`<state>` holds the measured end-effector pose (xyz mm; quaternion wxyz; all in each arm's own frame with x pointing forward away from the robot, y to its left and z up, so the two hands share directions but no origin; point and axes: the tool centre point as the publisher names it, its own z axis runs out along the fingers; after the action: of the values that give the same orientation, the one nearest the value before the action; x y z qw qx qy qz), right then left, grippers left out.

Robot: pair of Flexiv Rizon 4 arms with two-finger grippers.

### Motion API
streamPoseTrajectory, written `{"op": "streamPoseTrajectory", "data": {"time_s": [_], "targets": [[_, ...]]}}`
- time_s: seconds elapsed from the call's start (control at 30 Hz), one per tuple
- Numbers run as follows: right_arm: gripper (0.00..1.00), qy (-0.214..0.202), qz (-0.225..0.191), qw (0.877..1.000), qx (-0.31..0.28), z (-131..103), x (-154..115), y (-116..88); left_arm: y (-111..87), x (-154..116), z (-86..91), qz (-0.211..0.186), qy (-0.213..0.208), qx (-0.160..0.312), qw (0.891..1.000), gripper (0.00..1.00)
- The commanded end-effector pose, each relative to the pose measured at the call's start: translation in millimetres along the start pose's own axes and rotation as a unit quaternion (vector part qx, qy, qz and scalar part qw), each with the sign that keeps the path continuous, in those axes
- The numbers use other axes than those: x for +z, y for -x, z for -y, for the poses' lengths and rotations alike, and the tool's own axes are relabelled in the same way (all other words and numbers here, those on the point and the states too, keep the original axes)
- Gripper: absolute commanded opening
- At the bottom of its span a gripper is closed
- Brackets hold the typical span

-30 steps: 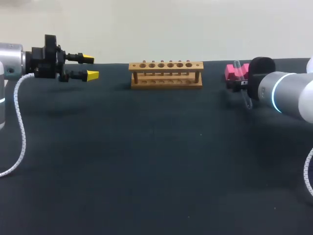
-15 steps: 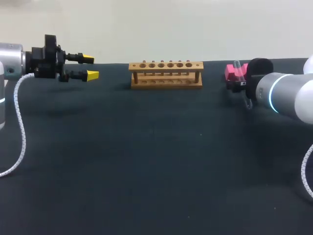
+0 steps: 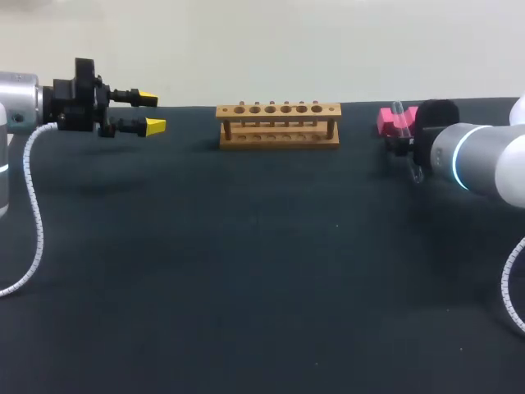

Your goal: Grasp the test tube, adjust it, and insert it.

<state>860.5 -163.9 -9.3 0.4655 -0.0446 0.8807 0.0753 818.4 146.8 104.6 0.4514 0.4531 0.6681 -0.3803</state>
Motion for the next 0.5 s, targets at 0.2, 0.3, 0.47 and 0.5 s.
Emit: {"op": "streamPoseTrajectory", "data": {"time_s": [0.2, 0.3, 0.47, 0.5], "targets": [[0.33, 0.082, 0.428, 0.9, -0.001, 1.8, 3.0, -4.7, -1.1, -0.2, 1.7, 0.002, 0.003, 0.001, 1.0, 1.0], [0.18, 0.082, 0.427, 0.901, -0.002, 0.7, 3.5, -4.4, -1.1, -0.2, 1.7, 0.002, 0.003, 0.001, 1.0, 1.0], [0.0, 0.082, 0.424, 0.902, -0.002, -0.9, 3.4, -4.1, -1.1, -0.2, 1.7, 0.002, 0.003, 0.001, 1.0, 1.0], [0.0, 0.081, 0.423, 0.902, -0.002, -1.2, 3.3, -4.0, -1.1, -0.2, 1.7, 0.002, 0.003, 0.001, 1.0, 1.0]]}}
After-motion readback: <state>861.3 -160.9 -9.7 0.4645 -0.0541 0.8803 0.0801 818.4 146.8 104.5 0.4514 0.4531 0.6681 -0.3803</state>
